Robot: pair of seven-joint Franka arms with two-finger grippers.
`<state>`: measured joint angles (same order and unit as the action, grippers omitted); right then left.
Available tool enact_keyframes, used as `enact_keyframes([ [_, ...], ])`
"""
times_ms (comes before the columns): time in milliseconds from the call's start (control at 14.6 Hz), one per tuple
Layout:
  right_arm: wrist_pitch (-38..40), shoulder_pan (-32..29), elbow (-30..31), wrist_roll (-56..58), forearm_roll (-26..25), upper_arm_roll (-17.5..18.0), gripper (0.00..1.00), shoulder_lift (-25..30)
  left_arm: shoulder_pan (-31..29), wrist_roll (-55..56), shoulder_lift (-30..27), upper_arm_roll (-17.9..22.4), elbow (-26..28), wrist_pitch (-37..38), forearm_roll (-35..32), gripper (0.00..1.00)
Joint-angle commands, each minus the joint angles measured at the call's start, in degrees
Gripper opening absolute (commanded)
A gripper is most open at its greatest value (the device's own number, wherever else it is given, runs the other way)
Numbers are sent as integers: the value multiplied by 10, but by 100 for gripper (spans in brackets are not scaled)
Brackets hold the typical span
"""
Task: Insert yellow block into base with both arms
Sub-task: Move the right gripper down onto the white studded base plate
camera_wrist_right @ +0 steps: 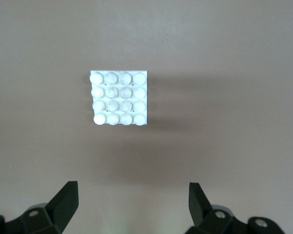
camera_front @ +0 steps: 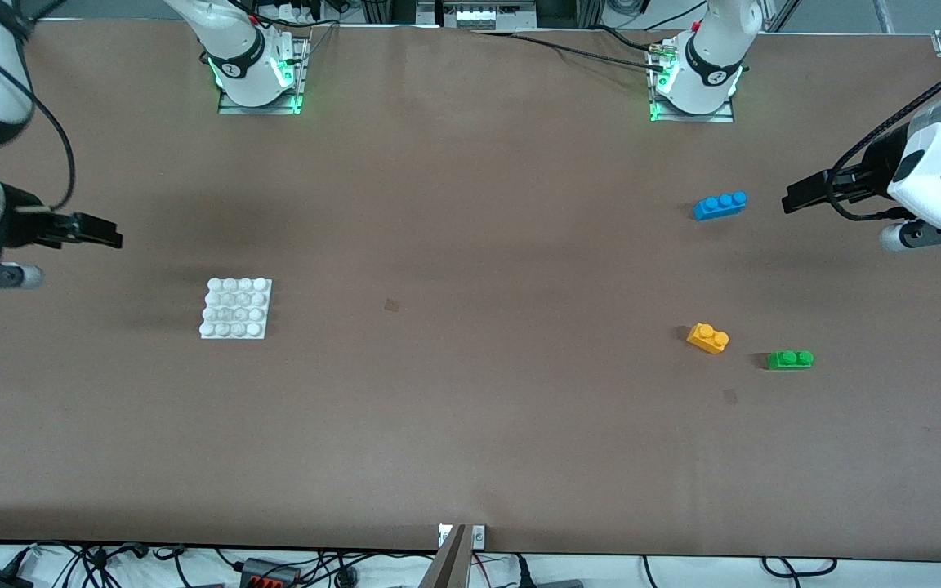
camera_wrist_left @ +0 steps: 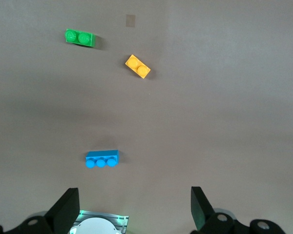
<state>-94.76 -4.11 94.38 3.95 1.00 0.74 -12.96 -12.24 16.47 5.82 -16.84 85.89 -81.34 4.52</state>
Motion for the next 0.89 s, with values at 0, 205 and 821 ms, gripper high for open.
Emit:
enact_keyframes([
  [0, -49, 11, -28, -5, 5, 1, 100, -87, -3, -12, 6, -2, -15, 13, 0, 100],
  [205, -158, 21, -4, -10, 5, 1, 100, -142, -3, -12, 6, -2, -15, 13, 1, 100],
  [821, -443, 46, 250, -69, 8, 1, 94, -110, -3, -12, 6, -2, -15, 13, 5, 100],
])
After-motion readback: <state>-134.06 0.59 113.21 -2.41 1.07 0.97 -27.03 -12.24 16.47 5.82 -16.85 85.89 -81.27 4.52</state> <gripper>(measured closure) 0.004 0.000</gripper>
